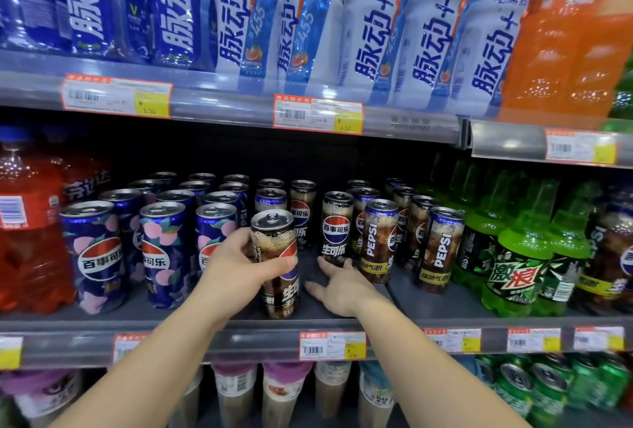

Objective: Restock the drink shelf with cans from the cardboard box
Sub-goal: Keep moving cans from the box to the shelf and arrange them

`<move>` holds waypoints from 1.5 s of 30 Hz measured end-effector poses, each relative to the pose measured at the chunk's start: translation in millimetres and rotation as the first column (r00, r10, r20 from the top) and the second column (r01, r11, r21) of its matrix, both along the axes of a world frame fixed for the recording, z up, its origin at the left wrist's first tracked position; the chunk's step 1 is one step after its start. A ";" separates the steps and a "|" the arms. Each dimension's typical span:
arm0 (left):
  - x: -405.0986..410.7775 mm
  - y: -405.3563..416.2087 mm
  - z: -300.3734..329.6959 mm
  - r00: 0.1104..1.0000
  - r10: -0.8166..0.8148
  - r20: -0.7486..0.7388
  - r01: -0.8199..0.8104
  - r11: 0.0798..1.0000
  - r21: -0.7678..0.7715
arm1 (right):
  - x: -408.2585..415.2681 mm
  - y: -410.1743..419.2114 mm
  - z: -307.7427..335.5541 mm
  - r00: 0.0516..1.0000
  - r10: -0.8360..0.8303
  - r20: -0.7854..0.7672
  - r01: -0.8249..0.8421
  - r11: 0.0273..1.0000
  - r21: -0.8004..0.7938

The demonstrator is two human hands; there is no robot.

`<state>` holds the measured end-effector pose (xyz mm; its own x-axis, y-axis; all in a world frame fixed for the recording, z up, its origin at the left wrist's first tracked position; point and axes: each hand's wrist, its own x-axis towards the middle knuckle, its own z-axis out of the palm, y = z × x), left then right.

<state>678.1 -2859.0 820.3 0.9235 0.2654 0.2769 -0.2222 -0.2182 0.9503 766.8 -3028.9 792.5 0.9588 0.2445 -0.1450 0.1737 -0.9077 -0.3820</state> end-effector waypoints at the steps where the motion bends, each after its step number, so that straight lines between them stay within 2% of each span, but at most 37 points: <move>1: 2.9 -1.7 -1.7 1.000 -0.005 -0.007 0.005 1.000 -0.003 | -1.7 -0.7 2.0 1.000 0.001 0.011 -0.001 0.999 0.038; 5: 15.8 -10.8 -2.2 1.000 -0.020 -0.005 0.020 0.999 0.042 | -19.0 -9.9 9.6 0.988 -0.014 0.156 -0.038 0.946 0.321; 7: 23.4 -16.4 -2.1 1.000 -0.006 -0.008 0.007 0.996 0.086 | -29.7 -11.2 9.0 0.995 0.074 0.063 -0.094 0.888 0.450; 9: 30.2 -22.1 -1.7 1.000 -0.001 -0.012 0.002 0.993 0.115 | -33.3 -9.2 2.3 0.992 0.128 0.004 -0.113 0.855 0.507; 13: 36.4 -29.8 -2.5 0.997 -0.080 -0.022 0.082 0.992 0.093 | -28.5 -3.0 -1.8 0.992 -0.050 0.119 -0.009 0.894 0.448; 24: 5.7 -1.3 -38.6 0.998 -0.020 -0.062 0.023 0.998 0.063 | 5.4 15.1 -8.6 0.956 -0.179 0.232 0.079 0.921 0.383; 28: -0.3 5.2 -41.9 0.998 -0.011 -0.055 0.013 0.999 0.042 | 15.1 23.1 -7.7 0.923 -0.238 0.303 0.160 0.952 0.260; 37: -4.0 4.1 -47.9 0.997 -0.001 -0.075 0.003 0.999 0.034 | 21.3 32.5 -2.6 0.907 -0.199 0.371 0.142 0.974 0.173; 45: -10.8 -0.5 -44.8 0.997 0.044 -0.067 -0.042 0.999 0.025 | 24.2 32.2 -7.0 0.903 -0.218 0.371 0.154 0.969 0.195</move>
